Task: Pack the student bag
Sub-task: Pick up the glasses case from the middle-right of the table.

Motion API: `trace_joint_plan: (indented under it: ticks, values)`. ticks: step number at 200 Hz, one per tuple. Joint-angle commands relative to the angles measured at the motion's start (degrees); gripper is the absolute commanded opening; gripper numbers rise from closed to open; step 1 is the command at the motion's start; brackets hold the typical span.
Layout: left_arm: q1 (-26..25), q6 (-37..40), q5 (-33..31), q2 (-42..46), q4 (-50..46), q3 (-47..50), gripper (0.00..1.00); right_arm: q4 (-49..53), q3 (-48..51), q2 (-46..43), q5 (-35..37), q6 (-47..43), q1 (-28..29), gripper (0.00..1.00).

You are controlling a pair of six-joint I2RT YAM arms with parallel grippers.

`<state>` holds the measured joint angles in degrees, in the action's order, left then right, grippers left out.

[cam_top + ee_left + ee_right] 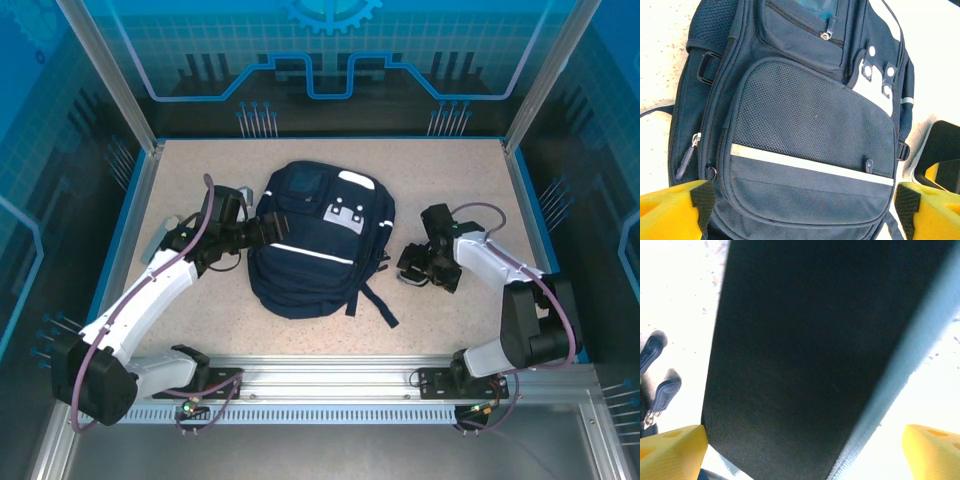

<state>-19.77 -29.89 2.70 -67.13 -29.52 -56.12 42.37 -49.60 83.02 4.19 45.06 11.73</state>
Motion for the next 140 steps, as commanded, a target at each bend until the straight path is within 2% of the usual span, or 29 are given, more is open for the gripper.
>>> trace_joint_plan:
  ticks: [1,53,112,140]
  values:
    - [-0.4,1.4,1.1,-0.4,-1.2,-1.7,0.95,3.1,-1.7,-2.8,4.4,6.0,1.1,1.0]
    - [-0.5,1.6,1.1,-0.7,-1.2,-1.6,0.95,4.2,-2.6,-0.6,6.0,7.3,1.5,1.0]
    - [-0.7,2.6,1.9,-1.5,-1.7,-2.1,0.96,3.2,-2.3,4.2,7.5,3.9,1.4,1.0]
    - [-1.3,4.6,2.9,-2.9,-2.0,-3.2,0.96,0.7,-1.4,5.7,4.4,0.7,0.5,1.0]
